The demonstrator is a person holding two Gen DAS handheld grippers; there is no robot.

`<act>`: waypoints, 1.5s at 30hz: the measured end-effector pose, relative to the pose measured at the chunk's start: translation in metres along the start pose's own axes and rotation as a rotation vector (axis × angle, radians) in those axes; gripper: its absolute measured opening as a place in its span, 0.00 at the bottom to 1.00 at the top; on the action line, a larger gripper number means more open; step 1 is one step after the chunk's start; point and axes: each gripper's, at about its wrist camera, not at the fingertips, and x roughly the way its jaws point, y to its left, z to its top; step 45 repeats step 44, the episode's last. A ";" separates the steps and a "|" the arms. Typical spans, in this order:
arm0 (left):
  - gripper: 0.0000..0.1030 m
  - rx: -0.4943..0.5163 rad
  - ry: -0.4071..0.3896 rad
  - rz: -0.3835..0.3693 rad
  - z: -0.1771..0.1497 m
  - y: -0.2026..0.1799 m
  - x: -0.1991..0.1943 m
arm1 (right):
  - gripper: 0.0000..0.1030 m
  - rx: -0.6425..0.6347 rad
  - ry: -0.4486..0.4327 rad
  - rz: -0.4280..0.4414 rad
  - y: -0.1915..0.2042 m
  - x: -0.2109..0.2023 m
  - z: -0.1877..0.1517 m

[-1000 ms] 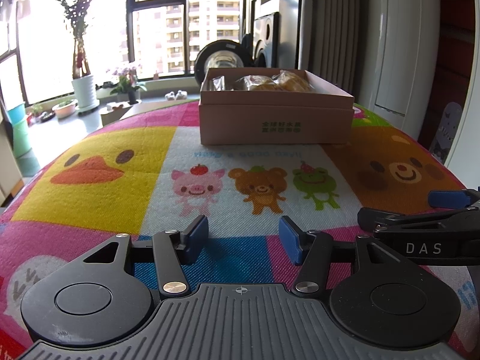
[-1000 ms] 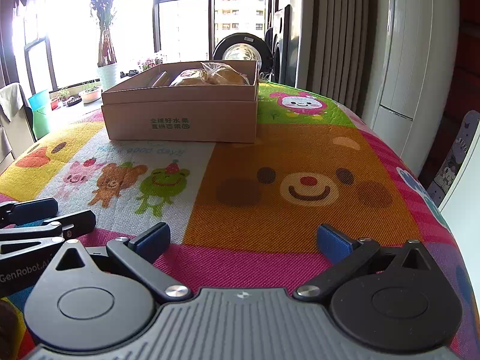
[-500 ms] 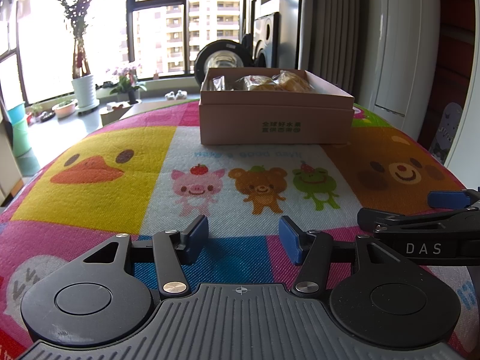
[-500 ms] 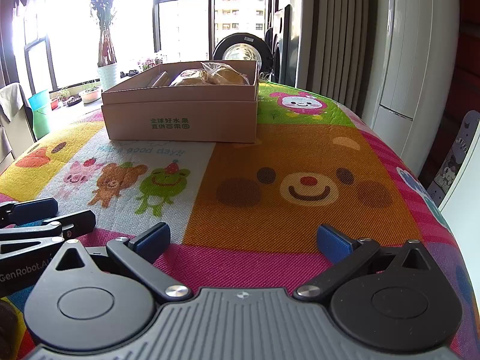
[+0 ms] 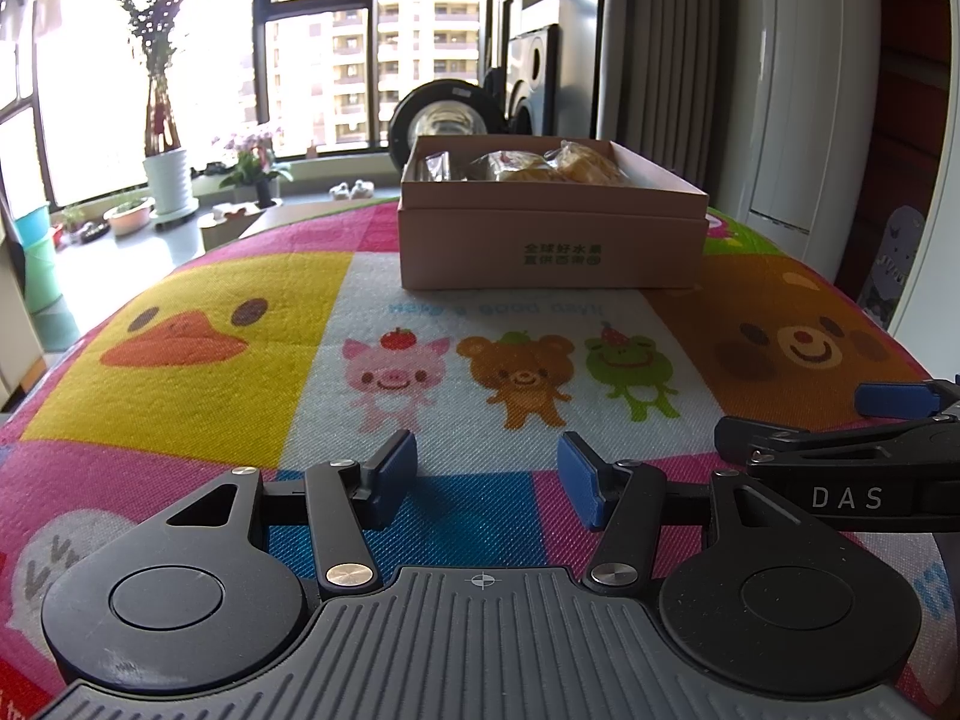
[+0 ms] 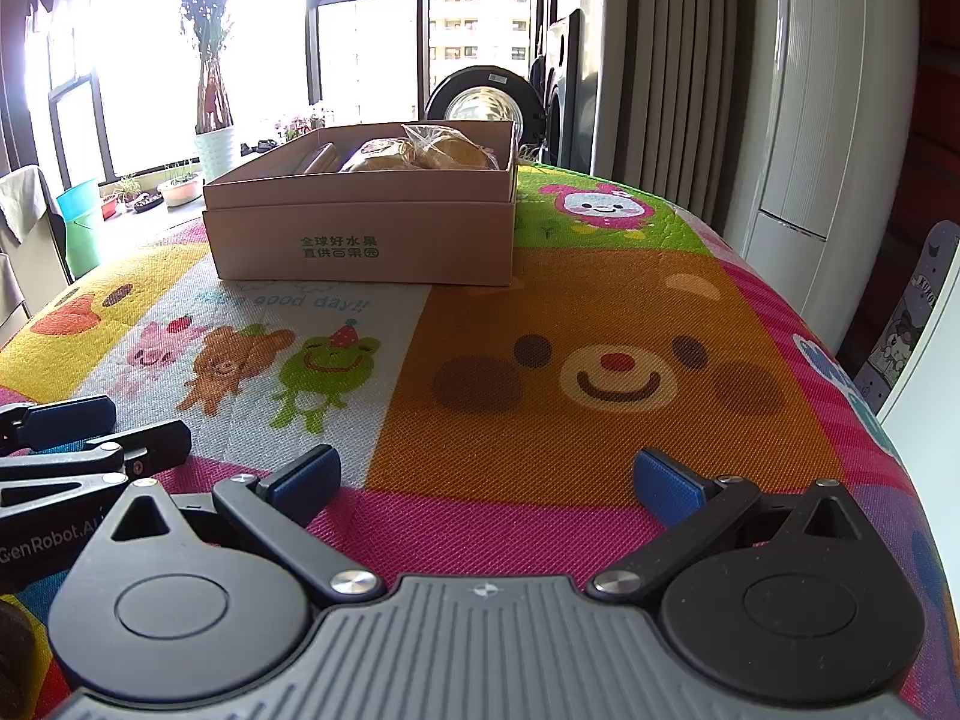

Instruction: Organize objects

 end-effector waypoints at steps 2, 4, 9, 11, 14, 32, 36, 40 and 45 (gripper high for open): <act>0.58 0.000 0.000 0.000 0.000 0.000 0.000 | 1.00 0.000 0.000 0.000 0.000 0.000 0.000; 0.58 0.001 0.000 0.000 0.000 0.000 0.000 | 1.00 0.000 0.000 0.000 0.000 0.000 0.000; 0.58 0.000 0.000 0.000 0.000 0.000 0.000 | 1.00 0.000 0.000 0.000 0.000 0.000 0.000; 0.58 0.000 0.000 0.000 0.000 0.000 0.000 | 1.00 0.000 0.000 0.000 0.000 0.000 0.000; 0.58 0.000 0.000 0.000 0.000 0.000 0.000 | 1.00 0.000 0.000 0.000 0.000 0.000 0.000; 0.58 -0.008 0.000 -0.012 0.000 0.002 0.001 | 1.00 0.000 0.000 0.000 0.000 0.000 0.000; 0.58 -0.011 -0.001 -0.014 0.000 0.002 0.000 | 1.00 0.000 0.000 0.000 0.000 0.000 0.000; 0.57 -0.015 -0.001 -0.019 0.000 0.003 0.001 | 1.00 0.000 0.000 0.000 0.000 0.000 0.000; 0.57 -0.021 -0.002 -0.030 0.000 0.005 0.001 | 1.00 0.000 0.000 0.000 0.000 0.000 0.000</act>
